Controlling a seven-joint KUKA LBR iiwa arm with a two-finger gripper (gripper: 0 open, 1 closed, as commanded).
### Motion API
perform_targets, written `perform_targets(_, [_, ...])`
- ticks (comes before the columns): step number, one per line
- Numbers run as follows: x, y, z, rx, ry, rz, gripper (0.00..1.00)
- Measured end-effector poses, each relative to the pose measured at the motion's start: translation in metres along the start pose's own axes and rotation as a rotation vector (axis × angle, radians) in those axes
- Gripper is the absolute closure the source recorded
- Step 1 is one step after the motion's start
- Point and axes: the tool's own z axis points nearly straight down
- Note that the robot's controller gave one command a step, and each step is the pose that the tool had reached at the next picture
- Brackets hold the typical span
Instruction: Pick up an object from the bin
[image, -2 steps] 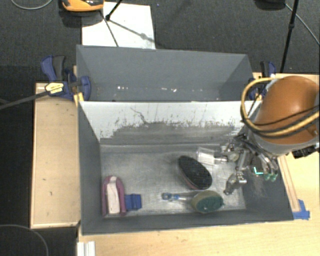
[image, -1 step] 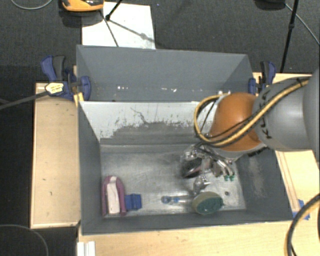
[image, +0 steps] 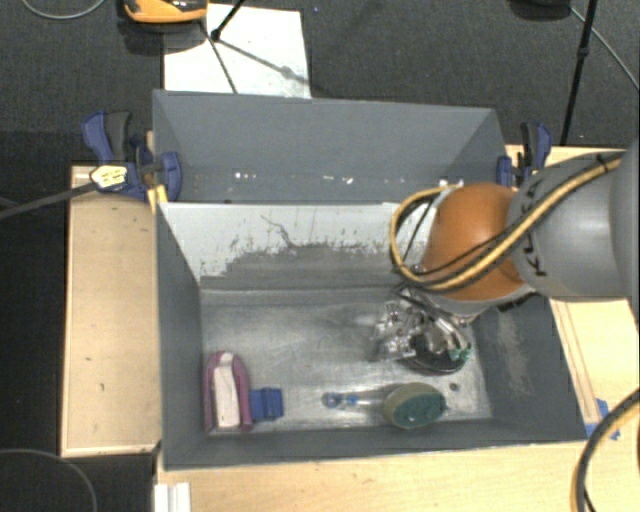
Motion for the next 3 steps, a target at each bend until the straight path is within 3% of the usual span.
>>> perform_targets(1, [0.000,0.000,0.000,0.000,0.000,-0.001,0.00])
perform_targets(2, [0.006,-0.059,-0.011,0.003,-0.003,-0.388,0.00])
perform_targets(3, [-0.024,-0.102,-0.017,0.001,0.001,-0.487,0.00])
